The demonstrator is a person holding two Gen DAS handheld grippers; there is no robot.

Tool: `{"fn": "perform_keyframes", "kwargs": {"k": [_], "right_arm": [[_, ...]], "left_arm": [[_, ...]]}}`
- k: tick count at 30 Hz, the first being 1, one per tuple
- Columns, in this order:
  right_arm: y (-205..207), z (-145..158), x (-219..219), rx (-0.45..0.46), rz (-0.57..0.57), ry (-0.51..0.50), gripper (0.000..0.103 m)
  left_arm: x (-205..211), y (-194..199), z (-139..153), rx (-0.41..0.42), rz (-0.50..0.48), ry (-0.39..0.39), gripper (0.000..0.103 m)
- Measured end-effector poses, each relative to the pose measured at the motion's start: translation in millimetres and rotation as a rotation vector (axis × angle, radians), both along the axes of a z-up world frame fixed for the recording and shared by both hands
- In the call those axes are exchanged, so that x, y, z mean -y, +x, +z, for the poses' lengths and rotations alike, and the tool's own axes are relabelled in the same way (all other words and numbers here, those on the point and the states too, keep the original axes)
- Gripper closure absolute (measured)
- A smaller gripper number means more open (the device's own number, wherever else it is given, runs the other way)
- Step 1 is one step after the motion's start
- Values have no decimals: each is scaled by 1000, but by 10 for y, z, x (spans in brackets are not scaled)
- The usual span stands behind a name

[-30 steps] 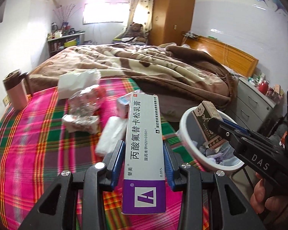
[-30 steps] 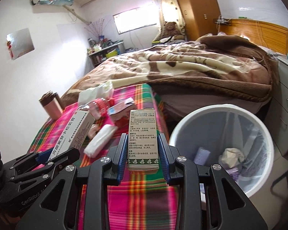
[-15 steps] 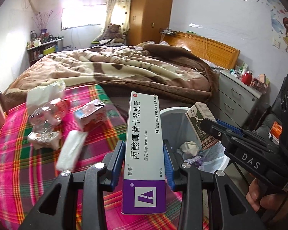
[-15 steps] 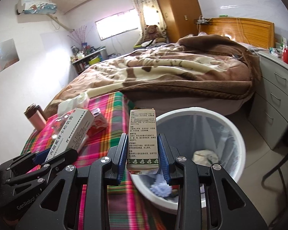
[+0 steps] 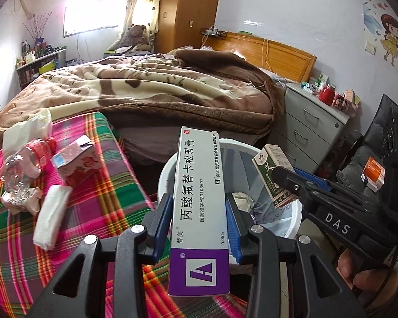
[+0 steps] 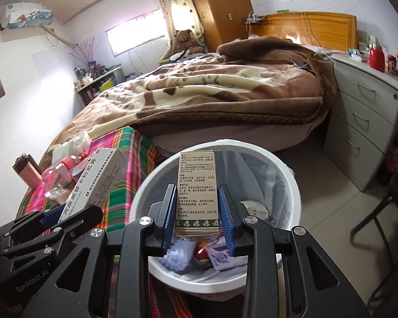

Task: Collect trash
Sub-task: 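Carry the ointment box and medicine box over the wastebasket with both tools, then open both tools to drop the two boxes into the wastebasket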

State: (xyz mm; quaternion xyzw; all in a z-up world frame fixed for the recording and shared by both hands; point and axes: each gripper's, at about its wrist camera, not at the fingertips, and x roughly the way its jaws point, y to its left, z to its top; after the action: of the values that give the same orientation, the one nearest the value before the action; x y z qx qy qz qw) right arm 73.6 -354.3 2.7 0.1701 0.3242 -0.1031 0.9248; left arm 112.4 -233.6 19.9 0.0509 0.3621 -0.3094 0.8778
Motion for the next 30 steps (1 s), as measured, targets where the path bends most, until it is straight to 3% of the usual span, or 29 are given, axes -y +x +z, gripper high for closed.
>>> {"fn": "perform_keyframes", "kwargs": {"k": [17, 21, 25, 30], "right_arm": [[3, -95, 174, -46, -20, -9, 71], [14, -113, 189, -55, -23, -4, 70], [18, -110, 174, -59, -28, -5, 70], [1, -85, 165, -49, -31, -5, 53]], "left_arm": [[294, 67, -103, -29, -23, 29, 62], [280, 71, -98, -26, -21, 20, 44], [259, 63, -76, -29, -24, 8, 43], [179, 54, -44, -25, -14, -2, 37]]}}
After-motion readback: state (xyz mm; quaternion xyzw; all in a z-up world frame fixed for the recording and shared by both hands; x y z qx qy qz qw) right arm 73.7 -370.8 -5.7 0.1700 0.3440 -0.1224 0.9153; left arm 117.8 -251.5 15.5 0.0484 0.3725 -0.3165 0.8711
